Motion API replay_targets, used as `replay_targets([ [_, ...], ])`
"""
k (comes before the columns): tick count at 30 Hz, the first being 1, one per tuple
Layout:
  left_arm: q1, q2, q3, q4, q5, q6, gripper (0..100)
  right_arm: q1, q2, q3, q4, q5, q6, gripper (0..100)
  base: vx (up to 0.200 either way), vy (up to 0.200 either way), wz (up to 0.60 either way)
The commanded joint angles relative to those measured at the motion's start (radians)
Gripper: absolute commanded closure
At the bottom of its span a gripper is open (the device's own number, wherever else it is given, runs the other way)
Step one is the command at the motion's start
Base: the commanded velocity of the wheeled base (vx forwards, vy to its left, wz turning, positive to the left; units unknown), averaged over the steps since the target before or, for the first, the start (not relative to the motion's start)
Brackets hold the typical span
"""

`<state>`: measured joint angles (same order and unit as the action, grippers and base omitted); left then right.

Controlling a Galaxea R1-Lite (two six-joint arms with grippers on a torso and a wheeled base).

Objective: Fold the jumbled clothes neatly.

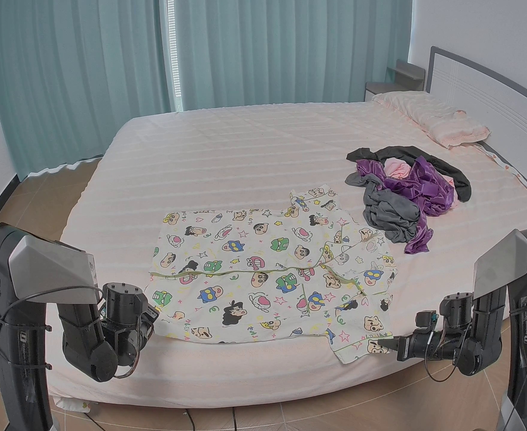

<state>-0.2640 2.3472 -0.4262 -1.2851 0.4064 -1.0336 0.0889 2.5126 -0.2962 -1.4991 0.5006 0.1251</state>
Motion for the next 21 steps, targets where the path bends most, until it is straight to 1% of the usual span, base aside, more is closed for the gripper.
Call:
replay_targets([
  [1,-0.021,-0.006,0.015,-0.002,0.002,0.017,100,-0.005,-0.029,0.051,-0.012,0.001,-0.001,100,0.0,0.0,0.0],
  [8,-0.021,-0.04,0.047,-0.002,0.003,0.029,100,-0.009,-0.089,0.154,-0.023,0.01,-0.002,100,0.0,0.0,0.0],
  [11,-0.018,-0.095,0.098,-0.003,-0.001,0.053,100,-0.009,-0.109,0.221,-0.055,0.013,-0.001,100,0.0,0.0,0.0],
  [15,-0.047,-0.132,0.164,-0.003,-0.046,0.067,100,-0.011,-0.133,0.261,-0.062,0.012,0.001,100,0.0,0.0,0.0],
  [18,-0.058,-0.143,0.21,-0.003,-0.069,0.119,100,-0.014,-0.138,0.281,-0.062,0.007,-0.001,100,0.0,0.0,0.0],
  [19,-0.058,-0.144,0.231,-0.003,-0.075,0.17,100,-0.014,-0.141,0.296,-0.061,0.006,-0.002,100,0.0,0.0,0.0],
  [21,-0.06,-0.144,0.242,-0.003,-0.075,0.19,100,-0.015,-0.146,0.296,-0.061,0.003,0.001,100,0.0,0.0,0.0],
])
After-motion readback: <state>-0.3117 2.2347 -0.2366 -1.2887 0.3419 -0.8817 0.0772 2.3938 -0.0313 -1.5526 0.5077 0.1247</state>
